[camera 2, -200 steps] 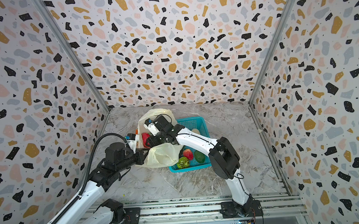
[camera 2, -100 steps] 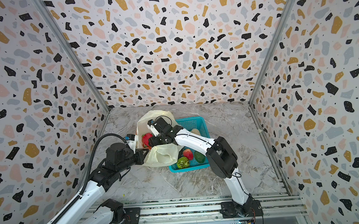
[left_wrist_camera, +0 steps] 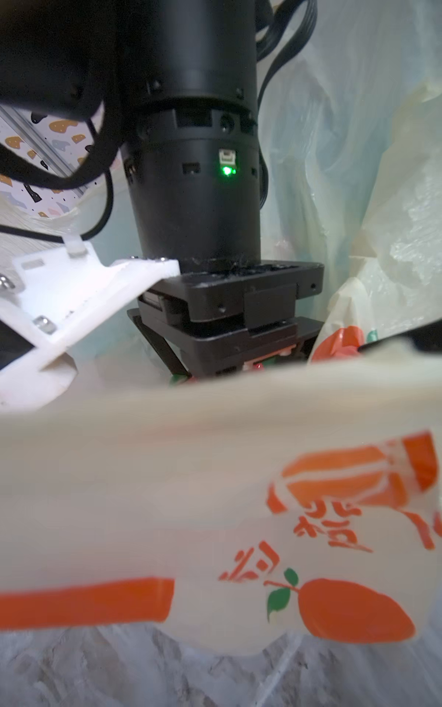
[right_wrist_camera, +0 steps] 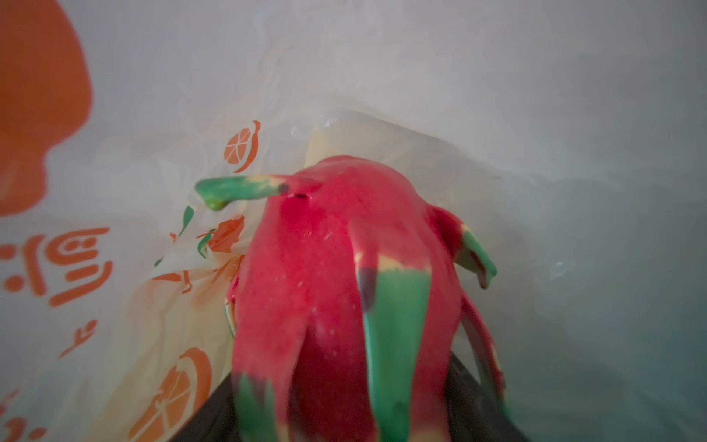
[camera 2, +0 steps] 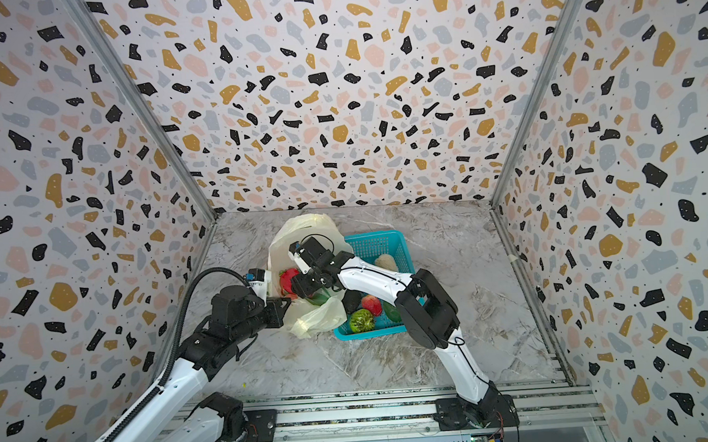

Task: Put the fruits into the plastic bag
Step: 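Lower the red dragon fruit into the bag and open the right gripper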

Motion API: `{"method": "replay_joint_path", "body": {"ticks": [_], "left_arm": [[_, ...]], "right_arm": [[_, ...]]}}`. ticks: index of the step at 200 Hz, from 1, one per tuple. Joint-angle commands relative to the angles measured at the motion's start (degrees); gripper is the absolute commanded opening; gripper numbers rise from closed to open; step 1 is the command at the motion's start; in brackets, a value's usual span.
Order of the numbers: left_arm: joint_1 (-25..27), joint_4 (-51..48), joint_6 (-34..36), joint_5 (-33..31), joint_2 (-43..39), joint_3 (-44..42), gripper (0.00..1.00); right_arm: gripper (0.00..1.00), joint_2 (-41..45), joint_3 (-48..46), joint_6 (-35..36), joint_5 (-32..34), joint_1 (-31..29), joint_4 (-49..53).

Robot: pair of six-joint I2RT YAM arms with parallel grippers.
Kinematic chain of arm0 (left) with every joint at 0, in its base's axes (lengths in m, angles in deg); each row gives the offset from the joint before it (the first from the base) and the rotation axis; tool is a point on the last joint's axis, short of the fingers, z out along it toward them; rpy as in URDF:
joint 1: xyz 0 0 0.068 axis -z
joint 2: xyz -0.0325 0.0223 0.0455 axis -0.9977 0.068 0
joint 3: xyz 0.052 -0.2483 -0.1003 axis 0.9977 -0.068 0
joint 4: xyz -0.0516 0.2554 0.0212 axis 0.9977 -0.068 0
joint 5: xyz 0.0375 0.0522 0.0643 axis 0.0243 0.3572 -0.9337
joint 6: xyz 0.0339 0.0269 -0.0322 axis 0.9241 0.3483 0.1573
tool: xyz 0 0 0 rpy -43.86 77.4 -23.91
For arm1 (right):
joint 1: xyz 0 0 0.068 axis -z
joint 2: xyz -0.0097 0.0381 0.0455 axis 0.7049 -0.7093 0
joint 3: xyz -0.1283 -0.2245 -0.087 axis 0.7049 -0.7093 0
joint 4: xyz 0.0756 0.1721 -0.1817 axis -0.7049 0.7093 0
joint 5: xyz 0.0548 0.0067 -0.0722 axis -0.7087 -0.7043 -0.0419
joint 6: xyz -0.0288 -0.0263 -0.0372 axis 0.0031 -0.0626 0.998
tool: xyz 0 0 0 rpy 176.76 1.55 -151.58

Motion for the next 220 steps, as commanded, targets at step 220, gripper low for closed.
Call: {"method": "replay_joint_path", "body": {"ticks": [220], "left_arm": [[-0.3,-0.4,1.7,-7.3,1.9,2.9,0.00]], "right_arm": [[0.85,21.0,-10.8,2.6,4.7,0.6,-2.2]]}}
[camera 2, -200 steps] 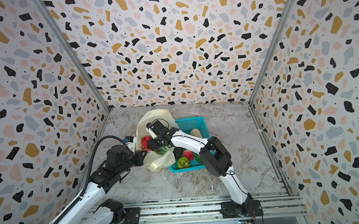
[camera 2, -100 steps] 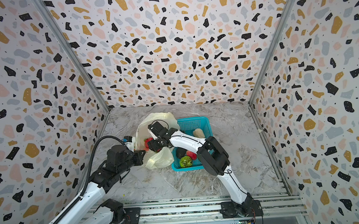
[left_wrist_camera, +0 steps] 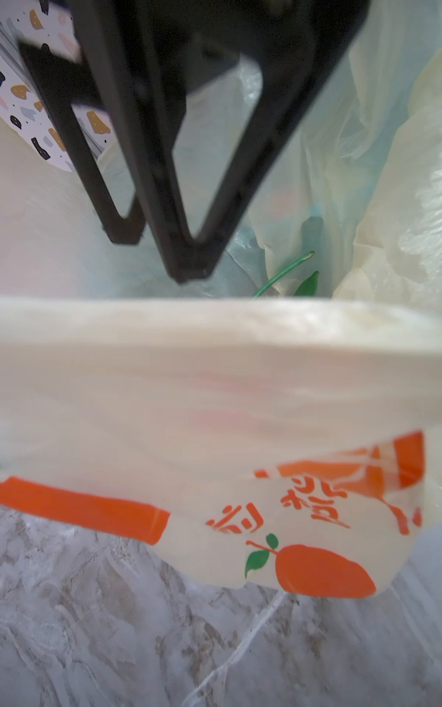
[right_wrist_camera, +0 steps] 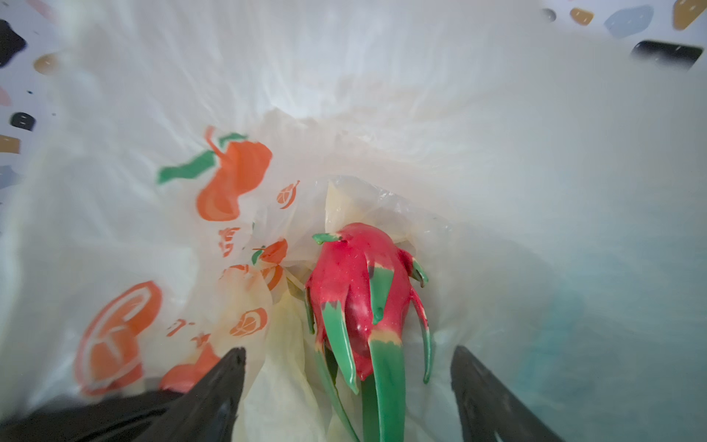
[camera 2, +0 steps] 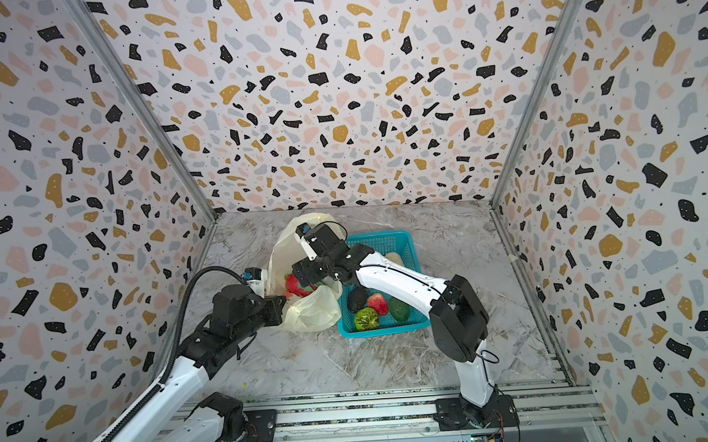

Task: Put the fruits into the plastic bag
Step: 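Lower the red dragon fruit into the bag and open the right gripper, then withdraw the right gripper to the basket and grasp the green mango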

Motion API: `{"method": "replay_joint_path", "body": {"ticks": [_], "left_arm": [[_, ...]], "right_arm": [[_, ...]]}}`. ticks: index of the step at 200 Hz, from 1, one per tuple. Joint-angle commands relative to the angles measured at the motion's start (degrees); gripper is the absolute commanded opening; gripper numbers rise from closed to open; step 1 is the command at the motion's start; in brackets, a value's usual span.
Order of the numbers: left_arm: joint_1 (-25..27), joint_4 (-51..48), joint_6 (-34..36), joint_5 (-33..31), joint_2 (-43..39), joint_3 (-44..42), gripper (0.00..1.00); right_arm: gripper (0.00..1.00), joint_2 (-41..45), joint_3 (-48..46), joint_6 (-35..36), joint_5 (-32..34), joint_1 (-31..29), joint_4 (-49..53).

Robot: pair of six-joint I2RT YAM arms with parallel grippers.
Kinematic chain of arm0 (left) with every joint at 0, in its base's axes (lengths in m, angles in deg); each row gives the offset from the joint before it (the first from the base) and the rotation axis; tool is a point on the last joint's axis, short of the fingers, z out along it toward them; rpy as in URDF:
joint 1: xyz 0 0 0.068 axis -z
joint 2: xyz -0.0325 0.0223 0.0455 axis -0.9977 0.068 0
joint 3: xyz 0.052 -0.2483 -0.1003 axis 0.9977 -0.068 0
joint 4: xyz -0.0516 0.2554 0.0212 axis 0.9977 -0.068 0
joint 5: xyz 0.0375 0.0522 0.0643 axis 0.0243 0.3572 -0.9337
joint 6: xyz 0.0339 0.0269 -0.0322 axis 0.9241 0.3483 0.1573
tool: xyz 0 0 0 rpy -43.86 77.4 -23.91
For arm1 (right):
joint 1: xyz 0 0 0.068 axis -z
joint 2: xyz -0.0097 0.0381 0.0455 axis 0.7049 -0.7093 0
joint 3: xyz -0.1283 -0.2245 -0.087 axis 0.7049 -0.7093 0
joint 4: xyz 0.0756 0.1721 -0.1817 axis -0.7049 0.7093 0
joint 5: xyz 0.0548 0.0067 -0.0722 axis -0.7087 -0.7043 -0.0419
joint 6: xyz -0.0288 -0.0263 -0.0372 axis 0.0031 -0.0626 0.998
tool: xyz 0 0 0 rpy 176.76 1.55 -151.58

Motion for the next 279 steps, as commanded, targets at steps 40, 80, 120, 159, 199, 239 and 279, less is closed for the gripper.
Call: {"method": "replay_joint_path", "body": {"ticks": [40,80,120,159,199,239,279], "left_arm": [[-0.3,0.5,1.8,-1.8,1.2,2.2,0.00],[-0.3,0.9,2.2,-1.9,1.4,2.3,0.00],[-0.2,1.1,2.2,-1.5,2.0,2.6,0.00],[-0.3,1.3,2.0,-1.3,2.0,2.3,0.00],[-0.3,1.3,1.8,-1.2,1.9,2.3,0.00],[-0.3,1.7,1.6,-0.8,2.4,2.1,0.00],[-0.3,1.5,1.7,-0.8,2.3,2.4,0.00]], "right_arm": [[0.85,12.1,-9.2,2.6,-1.7,0.3,-1.7],[0.84,22.7,-20.3,2.4,3.5,2.3,-8.8],[0.82,33.4,-31.6,-4.3,7.5,9.1,-18.4],[0.81,38.7,-36.4,-12.4,12.2,18.7,-15.9],[0.81,38.6,-39.1,-15.8,8.3,25.9,-10.9],[0.81,33.7,-39.1,-15.0,3.7,25.9,-7.6],[0.81,31.8,-40.5,-17.4,4.6,24.9,-4.5]]}}
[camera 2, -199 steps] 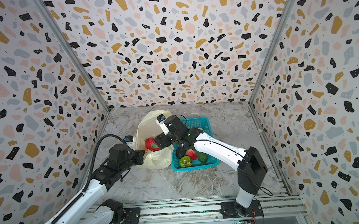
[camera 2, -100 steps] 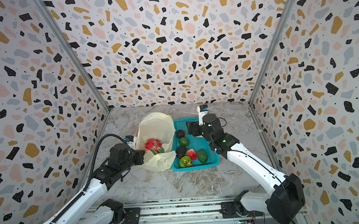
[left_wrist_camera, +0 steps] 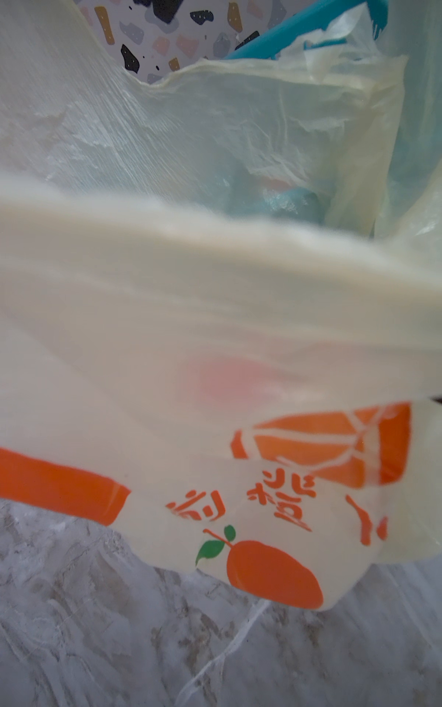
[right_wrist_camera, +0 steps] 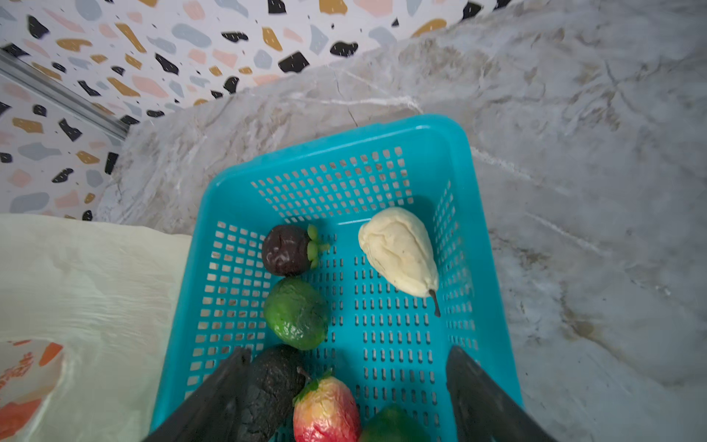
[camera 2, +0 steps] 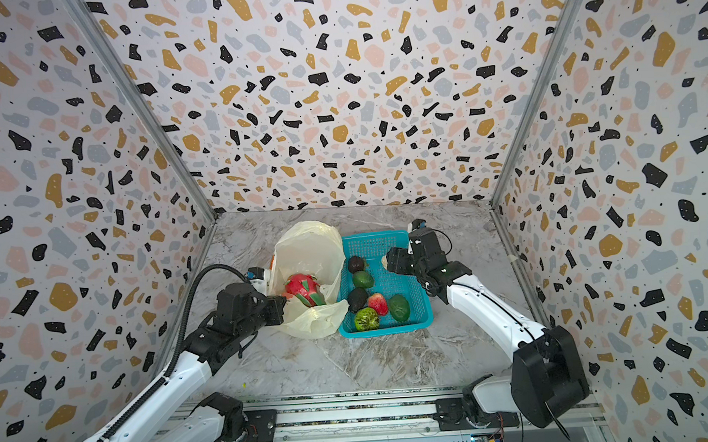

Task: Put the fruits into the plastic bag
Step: 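Withdraw the right gripper to the basket and grasp the green mango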

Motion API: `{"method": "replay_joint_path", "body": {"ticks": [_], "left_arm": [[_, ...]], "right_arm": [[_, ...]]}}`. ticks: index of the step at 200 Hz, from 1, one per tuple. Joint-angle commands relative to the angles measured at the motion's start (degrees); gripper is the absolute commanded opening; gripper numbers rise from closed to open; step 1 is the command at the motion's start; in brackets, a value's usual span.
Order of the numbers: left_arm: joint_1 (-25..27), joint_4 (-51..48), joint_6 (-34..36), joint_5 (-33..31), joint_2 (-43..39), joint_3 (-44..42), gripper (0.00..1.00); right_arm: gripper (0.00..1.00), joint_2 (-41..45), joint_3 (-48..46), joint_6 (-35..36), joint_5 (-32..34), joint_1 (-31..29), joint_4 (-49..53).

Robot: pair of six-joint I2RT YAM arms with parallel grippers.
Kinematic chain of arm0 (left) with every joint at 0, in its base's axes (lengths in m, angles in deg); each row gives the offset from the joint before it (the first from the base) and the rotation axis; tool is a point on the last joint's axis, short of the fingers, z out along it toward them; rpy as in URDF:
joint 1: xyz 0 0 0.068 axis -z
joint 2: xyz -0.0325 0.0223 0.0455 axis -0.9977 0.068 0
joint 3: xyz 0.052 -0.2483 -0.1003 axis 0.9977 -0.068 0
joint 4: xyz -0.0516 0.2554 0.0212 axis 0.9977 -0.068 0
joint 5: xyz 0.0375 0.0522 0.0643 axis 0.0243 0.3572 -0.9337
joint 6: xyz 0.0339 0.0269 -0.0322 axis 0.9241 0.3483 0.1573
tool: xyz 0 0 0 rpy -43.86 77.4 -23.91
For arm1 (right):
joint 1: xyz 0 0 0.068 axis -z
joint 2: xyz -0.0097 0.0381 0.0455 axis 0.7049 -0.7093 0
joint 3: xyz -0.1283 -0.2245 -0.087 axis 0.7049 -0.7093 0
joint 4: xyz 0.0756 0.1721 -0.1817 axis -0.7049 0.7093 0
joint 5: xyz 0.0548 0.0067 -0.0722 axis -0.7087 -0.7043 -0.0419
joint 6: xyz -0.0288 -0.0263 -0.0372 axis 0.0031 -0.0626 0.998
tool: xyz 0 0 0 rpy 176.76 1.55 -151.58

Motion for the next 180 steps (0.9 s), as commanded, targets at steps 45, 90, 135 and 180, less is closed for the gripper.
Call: {"method": "replay_joint_path", "body": {"ticks": [45,90,135,180], "left_arm": [[-0.2,1.8,0.3,0.2,0.1,1.5,0.00],[-0.3,1.8,0.3,0.2,-0.3,1.4,0.00],[-0.3,1.9,0.4,0.2,-0.1,1.2,0.00],[-0.3,2.0,0.5,0.5,0.2,1.2,0.00]], "right_arm": [[0.81,-1.1,-2.8,-2.9,3.4,-3.4,5.6],[0.80,-5.3,-1.6,-1.6,3.8,-6.3,10.5],[0.81,-6.8,-2.9,-1.0,4.5,-7.5,14.0],[0.79,-7.7,-4.1,-1.6,3.4,-7.6,13.8]]}}
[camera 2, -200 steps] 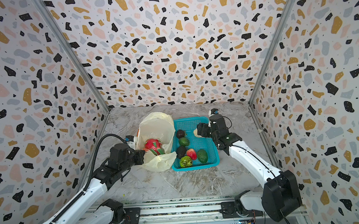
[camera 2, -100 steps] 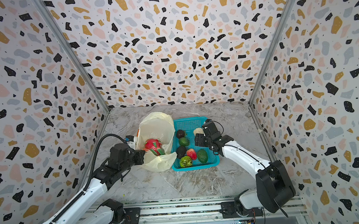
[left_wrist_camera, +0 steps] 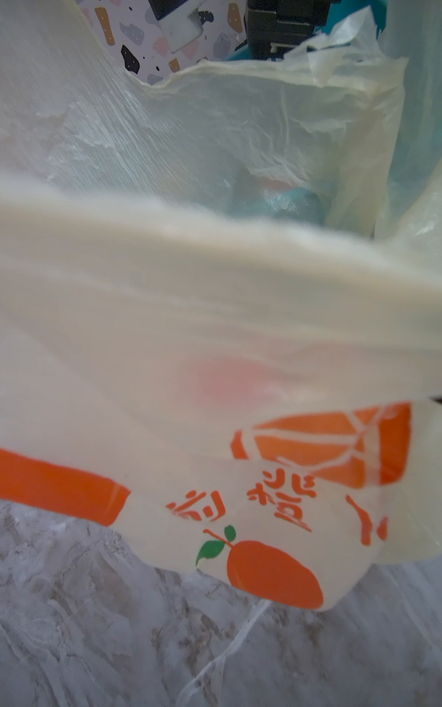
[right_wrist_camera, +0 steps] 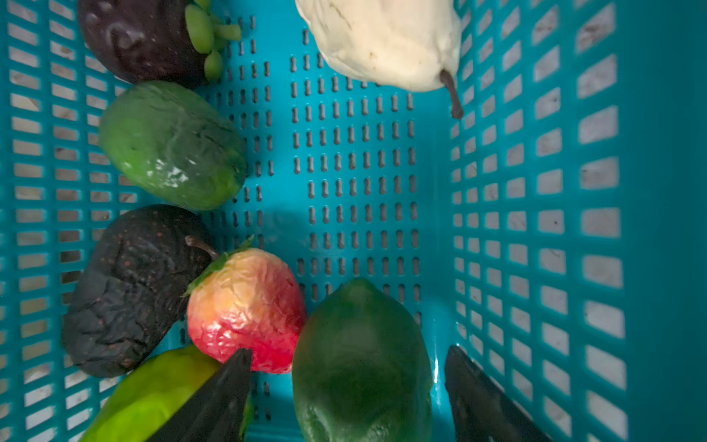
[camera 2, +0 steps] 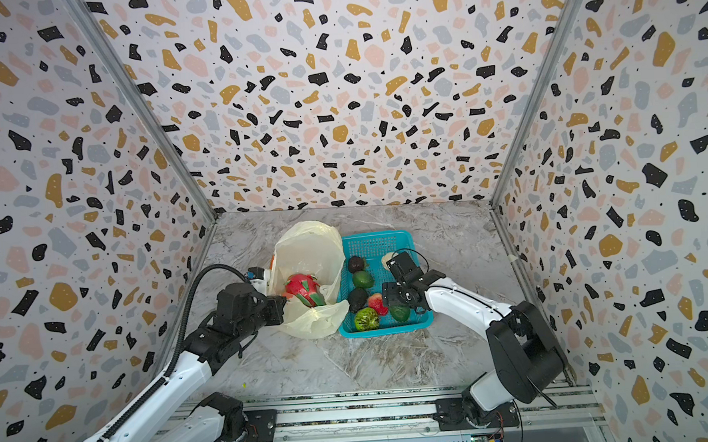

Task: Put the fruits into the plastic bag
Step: 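Withdraw the right gripper to the basket and grasp the green mango, then carry the green mango with the right gripper into the open bag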

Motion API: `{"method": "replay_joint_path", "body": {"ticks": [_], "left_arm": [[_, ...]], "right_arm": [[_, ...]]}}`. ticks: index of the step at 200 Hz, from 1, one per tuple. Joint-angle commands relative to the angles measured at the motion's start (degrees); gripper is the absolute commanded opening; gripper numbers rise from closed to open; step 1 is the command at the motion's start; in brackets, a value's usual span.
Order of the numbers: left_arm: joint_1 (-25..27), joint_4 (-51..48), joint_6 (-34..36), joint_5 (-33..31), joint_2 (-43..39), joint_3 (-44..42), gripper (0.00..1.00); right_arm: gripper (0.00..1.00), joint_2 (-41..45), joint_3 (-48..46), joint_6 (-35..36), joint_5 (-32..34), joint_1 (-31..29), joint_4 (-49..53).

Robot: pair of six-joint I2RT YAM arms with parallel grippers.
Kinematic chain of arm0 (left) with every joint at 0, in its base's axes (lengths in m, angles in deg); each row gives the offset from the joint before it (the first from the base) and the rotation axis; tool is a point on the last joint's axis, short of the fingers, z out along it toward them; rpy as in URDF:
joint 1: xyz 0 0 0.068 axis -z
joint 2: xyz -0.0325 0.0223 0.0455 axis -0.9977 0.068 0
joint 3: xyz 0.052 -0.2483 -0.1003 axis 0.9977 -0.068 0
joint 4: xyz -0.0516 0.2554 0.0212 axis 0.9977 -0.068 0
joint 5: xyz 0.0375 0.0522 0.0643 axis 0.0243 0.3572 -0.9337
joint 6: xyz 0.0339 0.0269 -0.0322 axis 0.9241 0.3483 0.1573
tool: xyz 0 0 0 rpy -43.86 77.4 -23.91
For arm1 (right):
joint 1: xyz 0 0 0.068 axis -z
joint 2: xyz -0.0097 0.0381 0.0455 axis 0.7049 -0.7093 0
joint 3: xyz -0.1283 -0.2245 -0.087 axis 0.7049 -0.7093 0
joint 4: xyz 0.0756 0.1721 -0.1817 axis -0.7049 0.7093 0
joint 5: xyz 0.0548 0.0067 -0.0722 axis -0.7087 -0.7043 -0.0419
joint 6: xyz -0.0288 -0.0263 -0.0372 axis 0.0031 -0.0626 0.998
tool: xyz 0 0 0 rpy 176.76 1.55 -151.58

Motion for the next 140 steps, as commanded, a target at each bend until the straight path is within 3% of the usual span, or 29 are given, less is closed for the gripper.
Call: {"method": "replay_joint_path", "body": {"ticks": [1,90,140], "left_arm": [[-0.3,2.0,0.4,0.4,0.2,1.2,0.00],[-0.3,2.6,0.1,0.5,0.3,0.9,0.00],[-0.2,2.7,-0.2,0.8,0.3,1.1,0.00]], "right_arm": [[0.79,-0.1,-0.4,-0.3,0.0,0.0,2.2],[0.72,-2.2,-3.0,-1.6,-0.8,-0.7,0.9],[0.52,-0.4,-3.4,-1.9,-1.2,-0.7,-2.3]]}}
